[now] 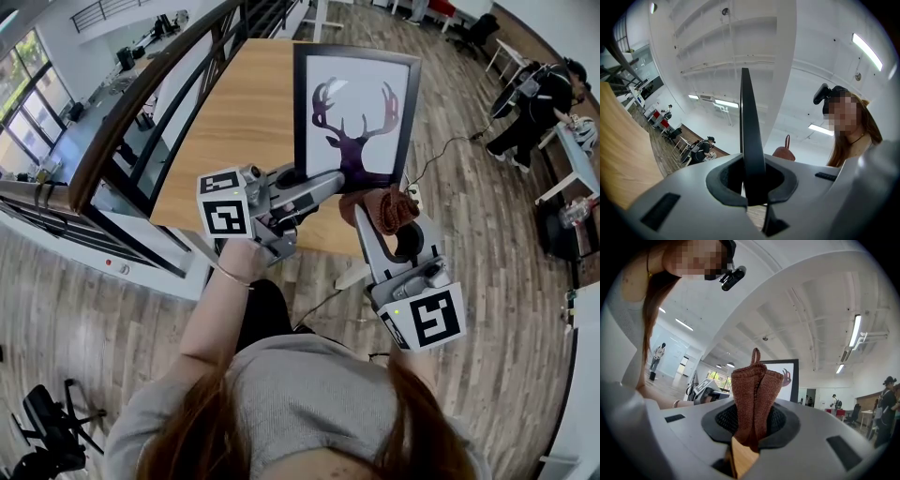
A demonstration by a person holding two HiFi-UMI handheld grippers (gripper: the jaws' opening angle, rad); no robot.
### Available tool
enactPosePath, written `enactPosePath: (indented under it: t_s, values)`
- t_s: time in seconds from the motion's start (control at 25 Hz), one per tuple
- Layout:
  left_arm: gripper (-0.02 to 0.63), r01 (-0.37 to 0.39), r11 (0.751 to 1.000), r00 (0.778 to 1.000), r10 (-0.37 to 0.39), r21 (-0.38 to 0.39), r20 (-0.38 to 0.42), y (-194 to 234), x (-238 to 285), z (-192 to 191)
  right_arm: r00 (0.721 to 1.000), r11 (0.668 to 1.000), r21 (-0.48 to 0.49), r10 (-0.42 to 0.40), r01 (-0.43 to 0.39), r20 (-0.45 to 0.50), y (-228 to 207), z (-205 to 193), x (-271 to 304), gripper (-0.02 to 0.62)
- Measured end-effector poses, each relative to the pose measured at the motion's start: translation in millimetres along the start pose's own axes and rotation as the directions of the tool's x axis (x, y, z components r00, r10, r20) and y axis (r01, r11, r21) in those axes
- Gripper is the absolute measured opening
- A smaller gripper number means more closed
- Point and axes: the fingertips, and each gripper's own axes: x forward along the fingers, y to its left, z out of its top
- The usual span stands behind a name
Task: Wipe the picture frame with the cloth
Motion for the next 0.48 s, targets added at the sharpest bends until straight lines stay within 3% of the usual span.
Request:
enactPosePath:
  t_s: [0.2, 0.36, 0.48]
  values:
    - [0.046, 0.004, 1.000, 1.000, -0.004, 0.006, 0.003, -4.2, 2.0, 1.7, 0.999, 0.998, 0.054, 0.012, -0.014, 0.035, -0.4, 4.5, -13.1, 0.097]
    - [0.046, -0.015, 1.000, 1.000, 0.016, 0.021, -0.021, 1.4, 0.3, -2.3, 0.989, 0.999, 0.041, 0.002, -0.008, 0.147, -21.8, 52.3, -10.7, 0.097]
    - [0.046, -0.010, 1.000, 1.000, 0.010, 0.009, -0.014, 2.2, 0.7, -2.1, 0.967, 0.998, -0.029, -0.045, 0.054, 0.250, -50.1, 100.7, -2.9, 0.097]
